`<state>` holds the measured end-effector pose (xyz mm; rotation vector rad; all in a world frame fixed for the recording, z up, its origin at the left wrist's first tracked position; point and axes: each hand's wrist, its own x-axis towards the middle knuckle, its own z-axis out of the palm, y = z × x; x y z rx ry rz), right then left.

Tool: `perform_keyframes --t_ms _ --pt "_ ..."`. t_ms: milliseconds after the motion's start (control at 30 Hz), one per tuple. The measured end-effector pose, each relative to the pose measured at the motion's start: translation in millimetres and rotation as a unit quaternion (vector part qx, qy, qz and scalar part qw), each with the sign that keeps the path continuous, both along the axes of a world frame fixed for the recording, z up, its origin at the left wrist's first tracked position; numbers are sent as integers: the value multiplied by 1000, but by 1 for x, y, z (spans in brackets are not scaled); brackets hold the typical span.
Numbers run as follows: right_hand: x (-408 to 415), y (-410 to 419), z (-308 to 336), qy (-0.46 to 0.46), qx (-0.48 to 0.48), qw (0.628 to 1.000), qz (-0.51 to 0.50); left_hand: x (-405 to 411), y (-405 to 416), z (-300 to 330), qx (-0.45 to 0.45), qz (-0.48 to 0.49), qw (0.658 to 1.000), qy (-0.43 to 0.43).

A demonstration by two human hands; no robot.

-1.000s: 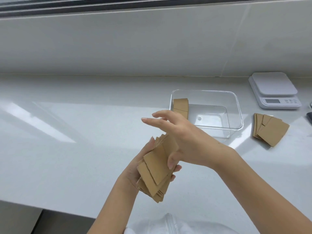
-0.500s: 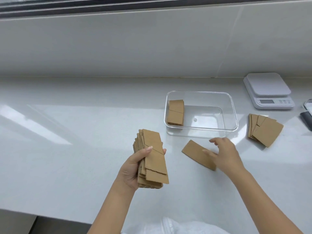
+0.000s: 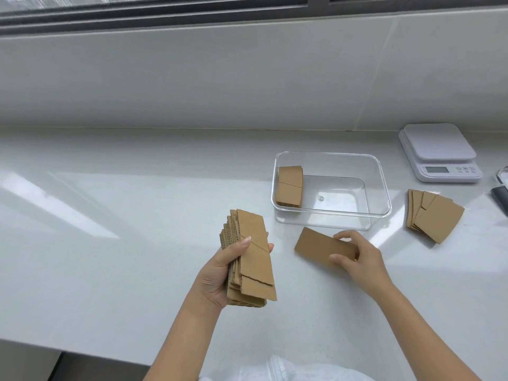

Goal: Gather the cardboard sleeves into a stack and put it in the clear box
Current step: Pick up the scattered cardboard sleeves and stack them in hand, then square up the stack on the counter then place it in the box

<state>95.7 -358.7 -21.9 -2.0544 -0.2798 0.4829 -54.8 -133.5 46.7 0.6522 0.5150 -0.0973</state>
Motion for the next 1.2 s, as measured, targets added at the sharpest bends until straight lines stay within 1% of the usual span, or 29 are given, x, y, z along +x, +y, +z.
perform_keyframes --t_ms 67,100,133,167,200,267,300,333,367,400,467,533,600,633,667,700,733,767,800,833,900,1000,1067,1133,1167,1200 --pt "5 1 23 61 151 987 -10 0 2 0 4 4 1000 4" --pt "8 3 39 91 217 972 4 -1 3 -1 8 3 1000 9" --pt "10 5 56 117 262 957 38 -2 4 0 14 -4 1000 15" --pt "12 7 73 131 280 947 89 -4 4 1 20 -15 999 22" --pt "12 11 89 139 277 939 150 -4 3 3 23 -30 999 27" --pt "8 24 115 145 236 924 262 -5 2 4 20 -55 998 30" --pt "3 33 123 142 210 920 298 -5 2 5 13 -68 997 27" --pt "-3 44 129 132 182 922 314 -5 1 7 3 -85 996 21" --pt "-10 55 131 114 154 932 309 -5 0 8 -7 -101 995 12" --pt "-16 64 132 87 130 947 282 -5 -1 10 -13 -118 993 1" --pt "-28 79 129 18 97 973 207 -4 -5 15 -25 -147 989 -24" --pt "-40 87 124 -18 96 985 141 -3 -6 18 -43 -156 986 -42" --pt "-53 90 116 -27 107 992 67 -2 -5 20 -39 -148 987 -55" --pt "-60 90 113 -20 107 994 28 -1 -5 20 -26 -140 988 -57" --pt "-66 90 110 12 112 994 -8 0 -4 21 -9 -133 989 -58" --pt "-73 90 107 78 137 987 -30 1 -5 22 6 -130 989 -64" --pt "-80 90 104 166 183 968 -43 4 -6 23 24 -134 988 -74" --pt "-85 89 102 253 237 937 -46 7 -8 24 52 -137 986 -82" --pt "-90 89 100 312 280 907 -41 11 -10 26 96 -140 982 -84" --pt "-93 87 98 336 309 889 -34 15 -12 27 147 -144 975 -86" --pt "-95 80 93 338 347 874 -26 22 -18 31 230 -150 956 -101" --pt "-89 68 92 309 382 871 -21 30 -28 37 294 -170 931 -131" --pt "-84 60 93 295 398 868 -26 36 -35 41 358 -184 906 -132" --pt "-79 53 94 277 389 878 -33 44 -38 40 452 -184 867 -103" --pt "-78 52 92 267 371 888 -43 46 -38 38 484 -189 851 -81" --pt "-73 43 91 251 353 899 -59 52 -45 37 493 -202 844 -69"
